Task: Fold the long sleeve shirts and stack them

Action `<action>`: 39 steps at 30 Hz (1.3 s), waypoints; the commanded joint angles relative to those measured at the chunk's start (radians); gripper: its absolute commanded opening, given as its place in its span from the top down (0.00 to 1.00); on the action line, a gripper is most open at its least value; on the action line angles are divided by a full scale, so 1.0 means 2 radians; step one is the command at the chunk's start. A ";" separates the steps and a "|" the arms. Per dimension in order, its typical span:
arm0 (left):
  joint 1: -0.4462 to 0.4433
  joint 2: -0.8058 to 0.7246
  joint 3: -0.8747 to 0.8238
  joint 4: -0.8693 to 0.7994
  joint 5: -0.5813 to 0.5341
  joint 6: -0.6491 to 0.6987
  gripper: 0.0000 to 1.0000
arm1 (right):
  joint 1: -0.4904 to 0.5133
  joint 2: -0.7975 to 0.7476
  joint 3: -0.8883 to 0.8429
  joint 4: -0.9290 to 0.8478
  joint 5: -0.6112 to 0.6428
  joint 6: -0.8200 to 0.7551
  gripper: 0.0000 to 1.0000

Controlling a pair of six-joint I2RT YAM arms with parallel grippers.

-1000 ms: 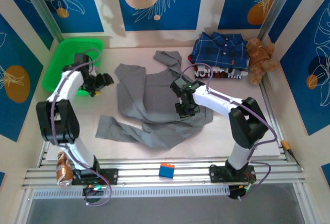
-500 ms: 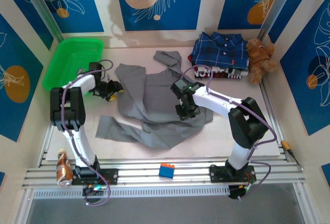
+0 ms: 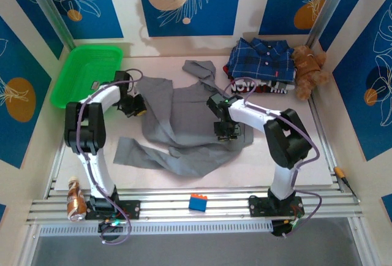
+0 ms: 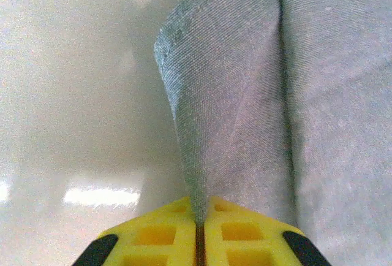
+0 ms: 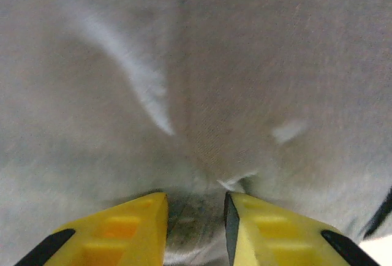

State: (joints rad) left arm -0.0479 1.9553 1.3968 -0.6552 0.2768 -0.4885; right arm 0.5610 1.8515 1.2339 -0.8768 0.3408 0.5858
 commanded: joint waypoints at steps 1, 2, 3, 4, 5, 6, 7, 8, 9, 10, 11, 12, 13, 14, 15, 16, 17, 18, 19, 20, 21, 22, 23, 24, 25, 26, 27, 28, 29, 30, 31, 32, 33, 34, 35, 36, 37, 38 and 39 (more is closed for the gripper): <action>0.010 -0.072 -0.014 -0.095 -0.079 0.058 0.89 | -0.015 0.021 0.018 -0.014 0.013 0.039 0.68; 0.013 -0.092 -0.022 -0.109 -0.093 0.064 0.89 | -0.019 0.024 0.021 -0.014 0.014 0.045 0.67; 0.017 -0.109 -0.027 -0.122 -0.103 0.069 0.89 | -0.022 0.027 0.023 -0.013 0.012 0.049 0.67; 0.019 -0.127 -0.032 -0.140 -0.114 0.073 0.89 | -0.026 0.031 0.024 -0.012 0.012 0.054 0.66; 0.022 -0.146 -0.039 -0.156 -0.125 0.077 0.90 | -0.030 0.035 0.028 -0.012 0.012 0.057 0.65; 0.024 -0.161 -0.047 -0.171 -0.131 0.080 0.90 | -0.033 0.041 0.030 -0.012 0.013 0.060 0.64; 0.026 -0.181 -0.059 -0.183 -0.137 0.082 0.89 | -0.036 0.047 0.034 -0.015 0.014 0.063 0.64; 0.028 -0.199 -0.072 -0.199 -0.142 0.083 0.89 | -0.041 0.051 0.038 -0.016 0.013 0.066 0.64; 0.030 -0.215 -0.085 -0.210 -0.149 0.082 0.89 | -0.043 0.055 0.040 -0.016 0.012 0.069 0.64; 0.033 -0.234 -0.104 -0.222 -0.155 0.080 0.89 | -0.046 0.057 0.041 -0.016 0.012 0.072 0.64; 0.037 -0.254 -0.125 -0.231 -0.156 0.077 0.89 | -0.048 0.058 0.042 -0.014 0.012 0.075 0.64; 0.041 -0.270 -0.141 -0.238 -0.154 0.073 0.89 | -0.050 0.057 0.042 -0.011 0.011 0.076 0.64; 0.042 -0.289 -0.161 -0.245 -0.153 0.067 0.89 | -0.052 0.057 0.041 -0.009 0.010 0.078 0.63; 0.046 -0.305 -0.177 -0.253 -0.141 0.058 0.88 | -0.053 0.057 0.040 -0.007 0.010 0.079 0.63; 0.048 -0.316 -0.190 -0.254 -0.137 0.053 0.85 | -0.055 0.055 0.040 -0.005 0.009 0.079 0.63; 0.047 -0.327 -0.202 -0.259 -0.140 0.044 0.75 | -0.055 0.052 0.039 -0.003 0.007 0.079 0.63; 0.048 -0.334 -0.210 -0.263 -0.143 0.039 0.52 | -0.056 0.050 0.038 -0.002 0.005 0.080 0.62; 0.048 -0.338 -0.213 -0.267 -0.149 0.036 0.44 | -0.056 0.045 0.037 -0.001 0.005 0.081 0.61; 0.048 -0.341 -0.212 -0.272 -0.158 0.032 0.41 | -0.056 0.038 0.036 0.002 0.004 0.081 0.58; 0.048 -0.344 -0.207 -0.275 -0.164 0.030 0.39 | -0.056 0.029 0.036 0.005 0.004 0.079 0.57; 0.048 -0.346 -0.199 -0.276 -0.166 0.028 0.37 | -0.056 0.022 0.038 0.006 0.004 0.077 0.55; 0.048 -0.346 -0.185 -0.278 -0.166 0.026 0.35 | -0.055 0.012 0.040 0.006 0.008 0.074 0.54; 0.048 -0.344 -0.167 -0.281 -0.164 0.025 0.33 | -0.055 0.002 0.043 0.003 0.012 0.073 0.53; 0.047 -0.342 -0.148 -0.280 -0.159 0.022 0.30 | -0.055 -0.006 0.046 0.005 0.014 0.071 0.51; 0.044 -0.338 -0.129 -0.273 -0.149 0.020 0.26 | -0.055 -0.017 0.046 0.009 0.013 0.065 0.49; 0.037 -0.328 -0.109 -0.259 -0.137 0.015 0.24 | -0.055 -0.025 0.049 0.012 0.013 0.061 0.47; 0.027 -0.316 -0.096 -0.243 -0.122 0.012 0.23 | -0.055 -0.030 0.052 0.015 0.011 0.056 0.47; 0.015 -0.296 -0.084 -0.218 -0.103 0.007 0.23 | -0.055 -0.034 0.053 0.023 0.005 0.048 0.46; 0.000 -0.270 -0.074 -0.196 -0.085 0.003 0.23 | -0.054 -0.035 0.055 0.029 -0.001 0.041 0.45; -0.014 -0.247 -0.062 -0.182 -0.076 0.003 0.23 | -0.054 -0.033 0.059 0.030 -0.007 0.038 0.45; -0.028 -0.212 -0.049 -0.170 -0.073 0.004 0.24 | -0.055 -0.027 0.065 0.030 -0.015 0.035 0.45; -0.037 -0.182 -0.040 -0.156 -0.076 0.004 0.27 | -0.056 -0.016 0.070 0.027 -0.022 0.035 0.45; -0.045 -0.158 -0.034 -0.143 -0.078 0.004 0.31 | -0.056 -0.009 0.074 0.026 -0.028 0.038 0.45; -0.050 -0.132 -0.026 -0.129 -0.075 0.004 0.34 | -0.057 0.001 0.076 0.026 -0.034 0.042 0.46; -0.052 -0.106 -0.017 -0.120 -0.073 0.004 0.35 | -0.057 0.009 0.077 0.029 -0.038 0.048 0.46; -0.053 -0.085 -0.009 -0.115 -0.076 0.004 0.36 | -0.057 0.016 0.078 0.031 -0.038 0.055 0.46; -0.054 -0.065 0.002 -0.109 -0.078 0.005 0.36 | -0.058 0.023 0.079 0.034 -0.037 0.064 0.46; -0.055 -0.045 0.011 -0.102 -0.079 0.008 0.36 | -0.059 0.030 0.079 0.037 -0.038 0.075 0.46; -0.055 -0.029 0.019 -0.098 -0.083 0.009 0.37 | -0.061 0.037 0.080 0.039 -0.039 0.085 0.46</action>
State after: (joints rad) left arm -0.1581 1.8442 1.3754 -0.8940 0.1020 -0.4709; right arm 0.4496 1.8847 1.3792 -0.7998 0.2955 0.6994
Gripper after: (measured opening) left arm 0.636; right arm 0.537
